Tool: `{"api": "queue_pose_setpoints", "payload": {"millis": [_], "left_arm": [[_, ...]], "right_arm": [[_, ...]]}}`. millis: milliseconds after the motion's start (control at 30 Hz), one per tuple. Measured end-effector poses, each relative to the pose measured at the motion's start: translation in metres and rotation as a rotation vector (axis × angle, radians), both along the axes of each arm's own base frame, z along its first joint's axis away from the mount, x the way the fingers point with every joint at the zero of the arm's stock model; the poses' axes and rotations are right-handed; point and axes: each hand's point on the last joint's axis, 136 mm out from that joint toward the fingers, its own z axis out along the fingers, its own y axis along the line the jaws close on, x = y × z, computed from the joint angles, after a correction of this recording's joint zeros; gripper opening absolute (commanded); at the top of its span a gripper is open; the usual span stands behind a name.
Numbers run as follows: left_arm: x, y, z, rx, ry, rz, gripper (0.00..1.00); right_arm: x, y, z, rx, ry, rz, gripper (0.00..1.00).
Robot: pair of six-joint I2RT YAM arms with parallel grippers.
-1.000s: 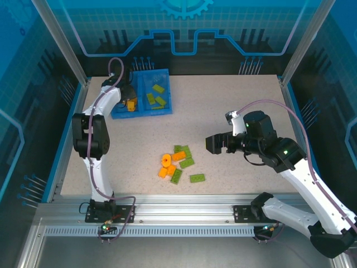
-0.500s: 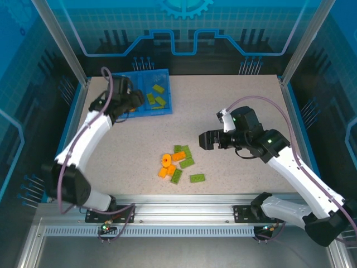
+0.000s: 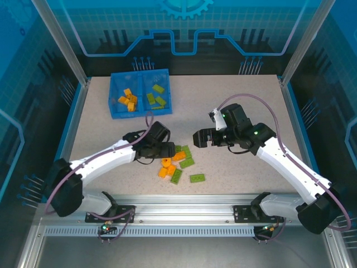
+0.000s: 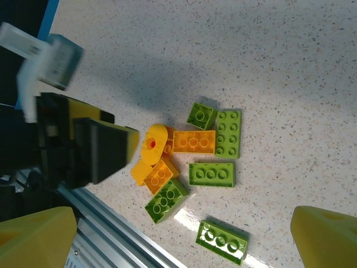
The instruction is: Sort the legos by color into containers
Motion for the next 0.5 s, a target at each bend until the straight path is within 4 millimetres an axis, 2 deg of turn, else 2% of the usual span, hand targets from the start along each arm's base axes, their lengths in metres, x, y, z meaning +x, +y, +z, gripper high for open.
{"api": "queue_pose_setpoints", "payload": {"millis": [133,367,433,500], "left_arm": [[0.001,0.005,-0.024,0.056,0.038,0.027,0.76],[-0.003,-0.003,-0.062,0.081,0.136,0.004,0.75],[-0.005,-0.005,-0.069,0.082,0.159,-0.001,0.72],[-0.006,-0.006,-0.072,0.078,0.165,-0.006,0.64]], "right_arm": [[0.0,0.0,0.0,0.0,-0.002,-0.001,1.0],[-0.001,-0.004,0.006,0.001,-0.021,-0.009,1.0],[-0.002,-0.004,0.006,0.001,-0.023,-0.01,1.0],[-0.003,-0.005,0.004,0.0,-0.021,-0.01,1.0]]}}
